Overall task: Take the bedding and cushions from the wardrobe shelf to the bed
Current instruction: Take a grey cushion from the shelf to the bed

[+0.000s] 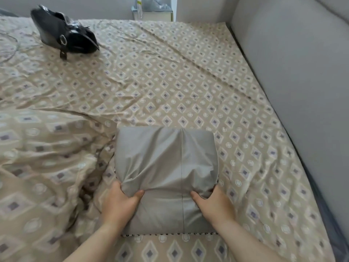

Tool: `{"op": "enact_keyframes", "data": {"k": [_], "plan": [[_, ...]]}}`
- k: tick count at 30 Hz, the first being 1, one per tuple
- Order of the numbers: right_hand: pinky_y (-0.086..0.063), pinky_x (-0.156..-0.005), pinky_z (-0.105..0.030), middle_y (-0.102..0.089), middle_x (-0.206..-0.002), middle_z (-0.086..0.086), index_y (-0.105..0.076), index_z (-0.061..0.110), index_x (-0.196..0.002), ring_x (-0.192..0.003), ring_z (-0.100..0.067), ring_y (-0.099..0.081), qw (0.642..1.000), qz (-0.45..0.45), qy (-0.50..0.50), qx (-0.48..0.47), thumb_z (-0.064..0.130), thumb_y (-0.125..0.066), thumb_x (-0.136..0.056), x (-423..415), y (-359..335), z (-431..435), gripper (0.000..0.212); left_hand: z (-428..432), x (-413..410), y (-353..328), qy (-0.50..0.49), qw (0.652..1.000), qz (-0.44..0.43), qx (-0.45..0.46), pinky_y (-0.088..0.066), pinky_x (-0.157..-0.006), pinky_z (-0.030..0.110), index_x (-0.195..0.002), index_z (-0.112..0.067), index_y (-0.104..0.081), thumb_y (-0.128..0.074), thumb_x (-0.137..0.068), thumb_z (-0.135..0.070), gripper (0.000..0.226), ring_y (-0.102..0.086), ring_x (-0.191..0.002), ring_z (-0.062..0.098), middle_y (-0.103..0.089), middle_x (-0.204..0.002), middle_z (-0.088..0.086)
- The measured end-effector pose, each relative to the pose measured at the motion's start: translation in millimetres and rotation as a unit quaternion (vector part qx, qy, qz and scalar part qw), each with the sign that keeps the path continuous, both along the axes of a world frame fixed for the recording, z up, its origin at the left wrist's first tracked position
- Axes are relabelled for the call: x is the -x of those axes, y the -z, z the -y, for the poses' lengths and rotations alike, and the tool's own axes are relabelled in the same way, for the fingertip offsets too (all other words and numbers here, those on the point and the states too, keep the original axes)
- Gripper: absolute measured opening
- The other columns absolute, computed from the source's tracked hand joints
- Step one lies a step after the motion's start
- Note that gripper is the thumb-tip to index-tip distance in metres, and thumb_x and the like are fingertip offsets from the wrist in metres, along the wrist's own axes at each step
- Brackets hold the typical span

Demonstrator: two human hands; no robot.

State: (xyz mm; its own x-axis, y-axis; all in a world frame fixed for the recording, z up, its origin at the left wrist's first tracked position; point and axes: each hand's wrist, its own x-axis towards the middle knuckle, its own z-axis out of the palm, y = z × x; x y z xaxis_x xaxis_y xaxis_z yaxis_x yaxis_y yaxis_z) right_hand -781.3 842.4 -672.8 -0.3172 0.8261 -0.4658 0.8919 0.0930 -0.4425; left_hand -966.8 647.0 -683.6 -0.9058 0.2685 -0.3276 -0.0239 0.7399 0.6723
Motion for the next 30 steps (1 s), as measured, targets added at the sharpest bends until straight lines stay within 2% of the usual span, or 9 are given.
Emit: {"op": "enact_keyframes", "data": {"k": [4, 6, 10, 12, 14, 16, 19, 24, 30], "plan": [[-0.046, -0.091, -0.038, -0.053, -0.125, -0.013, -0.041, 0.007, -0.126, -0.114, -0.032, -0.054, 0.994, 0.107, 0.014, -0.018, 0.079, -0.062, -0.054, -7.5, 3.0, 1.6, 0.104, 10.5, 5.0, -3.8, 0.032, 0.995, 0.009, 0.089, -0.048, -0.080, 0.041, -0.110, -0.019, -0.053, -0.073, -0.050, -0.065, 0.078, -0.057, -0.101, 0.029, -0.061, -0.106, 0.003], [-0.040, -0.098, -0.039, -0.045, -0.133, -0.018, -0.033, 0.006, -0.135, -0.121, -0.035, -0.046, 0.991, 0.119, 0.012, -0.051, 0.074, -0.064, -0.059, -2.7, -14.2, 1.3, 0.106, 10.5, 13.0, -20.6, 0.043, 0.993, 0.015, 0.107, -0.045, -0.087, 0.042, -0.120, -0.013, -0.051, -0.071, -0.055, -0.063, 0.085, -0.052, -0.110, 0.032, -0.057, -0.116, 0.010], [-0.030, -0.106, -0.038, -0.039, -0.142, -0.015, -0.033, 0.009, -0.142, -0.130, -0.032, -0.036, 0.999, 0.004, -0.033, -0.034, 0.055, -0.066, -0.075, 28.1, -72.7, 0.9, 0.088, 4.9, 32.5, -73.6, 0.072, 0.996, 0.030, 0.050, -0.043, -0.092, 0.041, -0.127, -0.009, -0.051, -0.066, -0.070, -0.058, 0.077, -0.052, -0.114, 0.028, -0.056, -0.123, 0.008], [-0.030, -0.107, -0.035, -0.042, -0.141, -0.010, -0.040, 0.012, -0.139, -0.130, -0.026, -0.038, 0.996, -0.061, -0.070, -0.015, 0.049, -0.065, -0.079, 48.5, -108.6, 5.8, 0.074, 1.8, 43.2, -109.0, 0.085, 0.996, 0.021, 0.002, -0.044, -0.088, 0.039, -0.121, -0.010, -0.056, -0.065, -0.075, -0.054, 0.065, -0.055, -0.110, 0.025, -0.059, -0.119, 0.007], [-0.032, -0.105, -0.033, -0.044, -0.139, -0.005, -0.043, 0.015, -0.136, -0.129, -0.021, -0.039, 0.990, -0.109, -0.093, -0.015, 0.049, -0.062, -0.081, 67.9, -149.3, 15.3, 0.067, 2.3, 55.6, -150.6, 0.097, 0.995, 0.004, -0.034, -0.042, -0.090, 0.034, -0.125, -0.011, -0.055, -0.063, -0.079, -0.051, 0.062, -0.053, -0.114, 0.022, -0.058, -0.125, 0.006], [-0.032, -0.102, -0.031, -0.043, -0.139, -0.001, -0.042, 0.019, -0.136, -0.128, -0.018, -0.039, 0.984, -0.149, -0.099, -0.009, 0.051, -0.060, -0.081, 87.5, -194.4, 26.6, 0.066, 9.6, 71.1, -199.2, 0.101, 0.993, -0.003, -0.066, -0.039, -0.090, 0.031, -0.130, -0.013, -0.052, -0.061, -0.082, -0.051, 0.062, -0.051, -0.118, 0.019, -0.056, -0.129, 0.002], [-0.030, -0.098, -0.026, -0.041, -0.141, 0.003, -0.038, 0.023, -0.139, -0.129, -0.015, -0.038, 0.972, -0.197, -0.123, -0.029, 0.055, -0.057, -0.080, 115.3, -268.4, 46.2, 0.069, 29.9, 95.5, -273.4, 0.118, 0.988, -0.027, -0.094, -0.039, -0.087, 0.031, -0.123, -0.023, -0.054, -0.058, -0.084, -0.051, 0.049, -0.050, -0.120, 0.017, -0.057, -0.123, -0.006], [-0.032, -0.099, -0.029, -0.039, -0.143, 0.007, -0.036, 0.029, -0.139, -0.130, -0.012, -0.036, 0.946, -0.260, -0.176, -0.073, 0.064, -0.051, -0.076, 147.6, -387.1, 84.2, 0.073, 79.5, 128.3, -387.2, 0.120, 0.982, -0.088, -0.115, -0.036, -0.089, 0.030, -0.133, -0.023, -0.049, -0.057, -0.086, -0.049, 0.054, -0.045, -0.126, 0.014, -0.051, -0.137, -0.005], [-0.031, -0.100, -0.029, -0.042, -0.141, 0.008, -0.040, 0.030, -0.137, -0.130, -0.011, -0.037, 0.896, -0.341, -0.256, -0.127, 0.061, -0.053, -0.080, 176.7, -482.6, 126.5, 0.067, 143.9, 136.6, -475.4, 0.067, 0.968, -0.173, -0.170, -0.037, -0.089, 0.031, -0.129, -0.031, -0.052, -0.057, -0.085, -0.053, 0.050, -0.046, -0.122, 0.009, -0.053, -0.133, -0.010]]}}
